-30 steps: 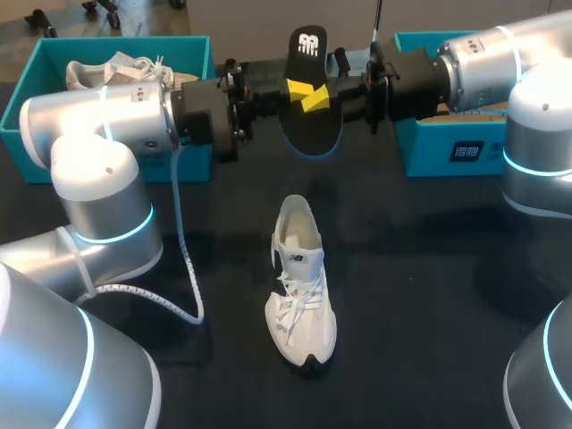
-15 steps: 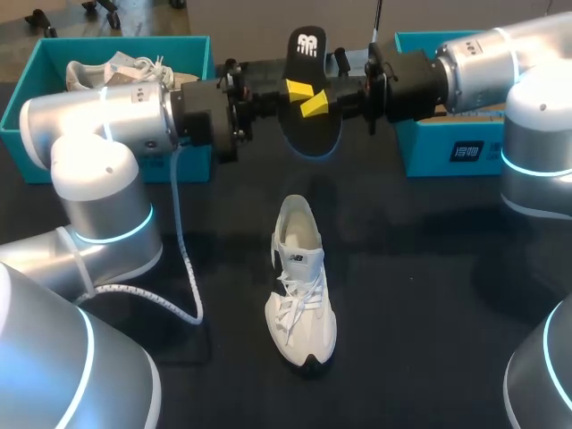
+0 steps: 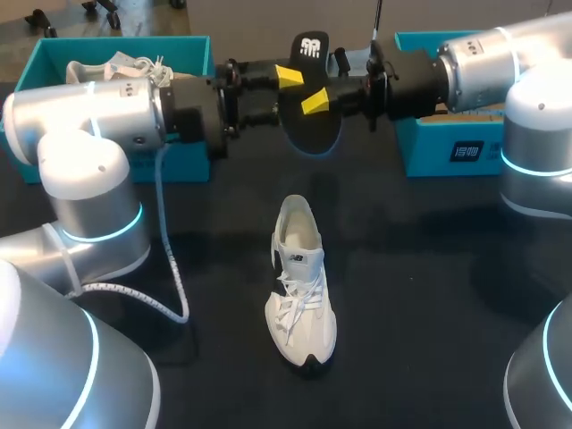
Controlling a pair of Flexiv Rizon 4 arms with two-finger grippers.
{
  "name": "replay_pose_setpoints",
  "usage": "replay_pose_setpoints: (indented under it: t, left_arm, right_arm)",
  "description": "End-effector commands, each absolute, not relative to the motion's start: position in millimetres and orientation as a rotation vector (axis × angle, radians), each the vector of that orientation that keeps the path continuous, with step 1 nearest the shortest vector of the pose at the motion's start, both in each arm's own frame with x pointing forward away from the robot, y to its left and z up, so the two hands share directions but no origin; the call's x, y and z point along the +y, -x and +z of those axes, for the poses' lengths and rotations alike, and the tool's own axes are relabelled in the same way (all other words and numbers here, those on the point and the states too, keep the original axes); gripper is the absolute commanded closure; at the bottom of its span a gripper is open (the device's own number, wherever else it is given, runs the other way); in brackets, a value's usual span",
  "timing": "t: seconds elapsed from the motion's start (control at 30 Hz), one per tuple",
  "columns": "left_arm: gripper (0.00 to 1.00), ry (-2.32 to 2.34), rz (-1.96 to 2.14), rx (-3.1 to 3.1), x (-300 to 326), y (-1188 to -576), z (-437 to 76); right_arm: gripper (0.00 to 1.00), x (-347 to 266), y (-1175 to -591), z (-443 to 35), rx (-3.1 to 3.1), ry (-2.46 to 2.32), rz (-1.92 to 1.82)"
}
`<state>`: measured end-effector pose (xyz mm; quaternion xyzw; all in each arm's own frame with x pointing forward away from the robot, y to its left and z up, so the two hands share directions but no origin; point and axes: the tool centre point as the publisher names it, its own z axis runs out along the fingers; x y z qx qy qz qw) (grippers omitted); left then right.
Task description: Take the shoe out of the shoebox, open the shoe tongue, remove and reinsert the insole, then place the shoe into the shoebox
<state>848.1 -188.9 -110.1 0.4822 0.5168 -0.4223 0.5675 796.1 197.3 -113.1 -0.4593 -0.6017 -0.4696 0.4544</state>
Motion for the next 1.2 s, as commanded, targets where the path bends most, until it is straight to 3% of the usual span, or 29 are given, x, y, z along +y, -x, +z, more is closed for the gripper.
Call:
replay_pose_setpoints:
  t: [0.03,0.53,1.2]
  left_arm:
    - [0.0,-1.131,-0.981,1.254,-169,-841,-108]
    - [0.0,-1.058,-1.059,1.473,-121,-834,-124]
    - [0.0,-0.783,-1.416,2.129,-98,-811,-178]
  right_arm:
    - [1.0,192,-794,-115,-1.48,1.157,-1.17]
    - [1.0,180,-797,-122,-1.502,1.208,-1.279]
    - [1.0,176,-787,-123,-1.789,0.857,-1.687]
